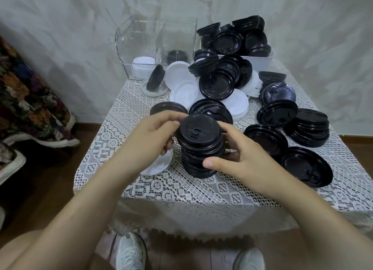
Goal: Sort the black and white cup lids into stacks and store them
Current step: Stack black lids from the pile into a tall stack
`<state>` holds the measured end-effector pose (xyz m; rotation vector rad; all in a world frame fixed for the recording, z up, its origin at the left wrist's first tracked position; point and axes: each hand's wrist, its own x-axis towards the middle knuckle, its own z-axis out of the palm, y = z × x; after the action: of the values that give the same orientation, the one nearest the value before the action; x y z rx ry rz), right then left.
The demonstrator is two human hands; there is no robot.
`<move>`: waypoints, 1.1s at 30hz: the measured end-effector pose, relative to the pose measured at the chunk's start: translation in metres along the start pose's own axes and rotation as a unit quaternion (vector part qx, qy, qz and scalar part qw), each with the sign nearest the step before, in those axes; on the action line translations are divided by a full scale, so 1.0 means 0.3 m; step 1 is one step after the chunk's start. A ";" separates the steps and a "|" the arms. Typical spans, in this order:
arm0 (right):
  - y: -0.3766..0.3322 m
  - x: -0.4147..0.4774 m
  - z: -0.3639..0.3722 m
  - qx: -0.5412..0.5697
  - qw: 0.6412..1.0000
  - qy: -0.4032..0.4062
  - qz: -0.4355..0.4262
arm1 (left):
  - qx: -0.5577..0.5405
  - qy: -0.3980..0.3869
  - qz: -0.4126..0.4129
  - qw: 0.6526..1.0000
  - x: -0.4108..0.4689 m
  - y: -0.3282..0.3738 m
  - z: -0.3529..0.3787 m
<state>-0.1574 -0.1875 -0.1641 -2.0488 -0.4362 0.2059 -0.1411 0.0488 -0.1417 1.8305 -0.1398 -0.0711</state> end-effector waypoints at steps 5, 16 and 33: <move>-0.001 -0.002 0.003 0.004 1.000 0.010 0.012 | 0.030 0.010 0.022 0.999 -0.012 -0.005 0.003; -0.012 -0.008 0.003 0.005 1.000 0.014 -0.016 | 0.141 -0.052 0.076 0.986 -0.039 -0.007 0.013; -0.003 -0.011 -0.004 0.000 1.000 0.004 -0.009 | 0.100 -0.094 0.076 0.988 -0.033 -0.020 0.014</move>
<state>-0.1604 -0.1894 -0.1628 -2.0437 -0.4494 0.1856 -0.1512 0.0478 -0.1489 2.0051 -0.4328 -0.1254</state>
